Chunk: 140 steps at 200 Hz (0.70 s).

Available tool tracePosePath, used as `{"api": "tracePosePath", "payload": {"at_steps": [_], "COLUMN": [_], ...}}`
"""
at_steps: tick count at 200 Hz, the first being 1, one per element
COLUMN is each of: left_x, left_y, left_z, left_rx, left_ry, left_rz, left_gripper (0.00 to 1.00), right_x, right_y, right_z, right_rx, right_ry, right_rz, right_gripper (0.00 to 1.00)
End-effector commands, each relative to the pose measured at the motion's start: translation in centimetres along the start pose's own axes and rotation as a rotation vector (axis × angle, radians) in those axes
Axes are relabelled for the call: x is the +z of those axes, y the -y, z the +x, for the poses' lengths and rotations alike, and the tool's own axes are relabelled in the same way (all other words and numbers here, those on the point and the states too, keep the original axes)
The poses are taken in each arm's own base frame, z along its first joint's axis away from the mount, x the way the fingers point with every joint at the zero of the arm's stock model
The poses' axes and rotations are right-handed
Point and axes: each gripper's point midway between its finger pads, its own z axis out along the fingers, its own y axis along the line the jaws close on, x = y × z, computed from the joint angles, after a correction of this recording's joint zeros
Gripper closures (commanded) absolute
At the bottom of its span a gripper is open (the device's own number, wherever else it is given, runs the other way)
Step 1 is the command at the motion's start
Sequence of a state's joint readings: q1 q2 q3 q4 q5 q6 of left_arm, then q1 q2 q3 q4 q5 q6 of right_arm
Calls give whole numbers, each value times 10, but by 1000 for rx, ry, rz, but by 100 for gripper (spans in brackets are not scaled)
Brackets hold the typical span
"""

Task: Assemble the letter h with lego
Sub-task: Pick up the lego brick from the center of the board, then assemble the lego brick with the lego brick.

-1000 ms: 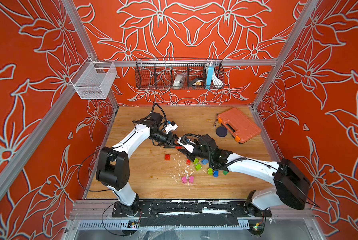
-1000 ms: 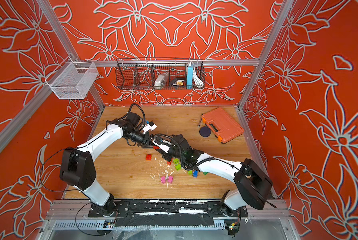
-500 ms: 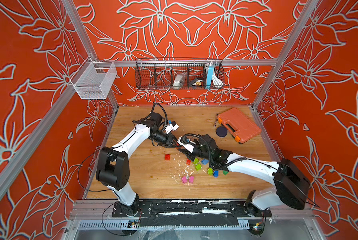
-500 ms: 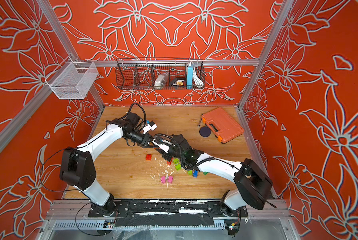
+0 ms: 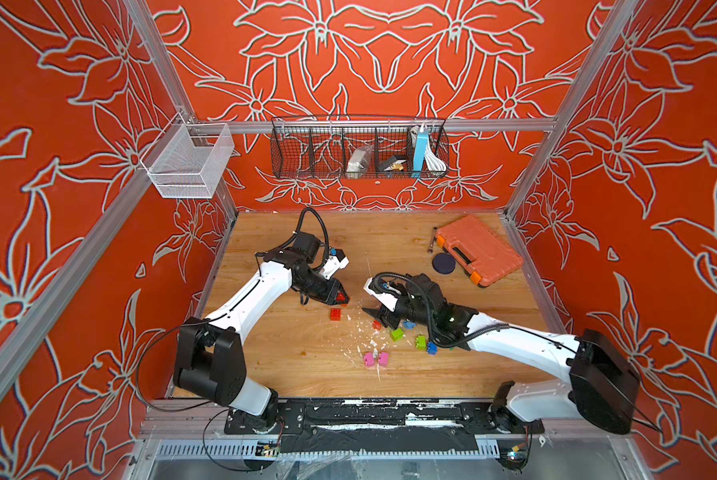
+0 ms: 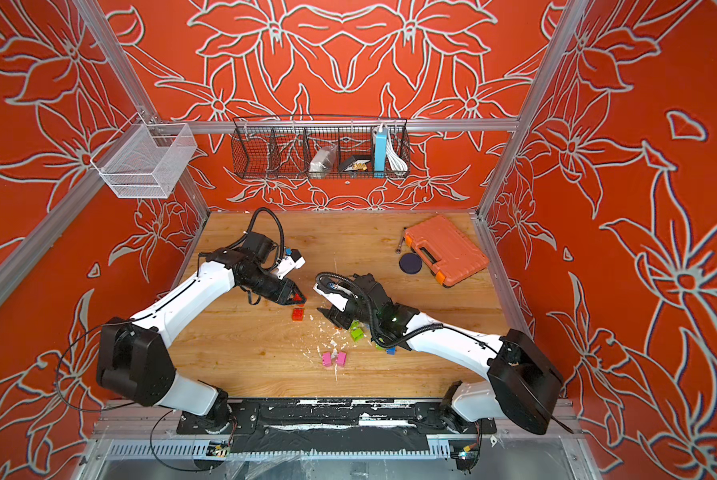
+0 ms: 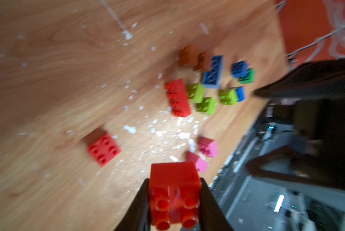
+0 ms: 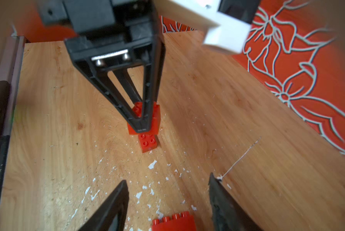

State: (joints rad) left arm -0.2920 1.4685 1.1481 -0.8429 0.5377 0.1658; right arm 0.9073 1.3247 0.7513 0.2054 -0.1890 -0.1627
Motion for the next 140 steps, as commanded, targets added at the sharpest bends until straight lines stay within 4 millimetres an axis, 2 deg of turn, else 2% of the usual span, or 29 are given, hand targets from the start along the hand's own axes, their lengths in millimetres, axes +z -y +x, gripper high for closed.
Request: {"api": "tracePosePath", "payload": {"at_steps": [1, 27, 77, 108, 123, 140], "left_x": [7, 16, 27, 37, 42, 49], "left_y": [-23, -28, -22, -25, -32, -43], "left_z": [8, 14, 28, 27, 30, 30], "left_rx": [169, 404, 944, 1029, 1050, 1071], "left_ry": [-6, -50, -129, -181, -218, -243], "left_rz": [-212, -203, -97, -47, -43, -70], "left_gripper": [68, 71, 72, 74, 74, 74], "right_x": [-8, -14, -24, -29, -30, -33], "right_y": [3, 0, -9, -10, -13, -14], "right_z": [22, 26, 25, 24, 26, 29], "right_rx": [33, 46, 43, 66, 75, 86], "right_ry": [-69, -67, -68, -62, -64, -72], "right_rz": [40, 38, -9, -10, -20, -25], "right_gripper": [32, 31, 28, 27, 13, 12]}}
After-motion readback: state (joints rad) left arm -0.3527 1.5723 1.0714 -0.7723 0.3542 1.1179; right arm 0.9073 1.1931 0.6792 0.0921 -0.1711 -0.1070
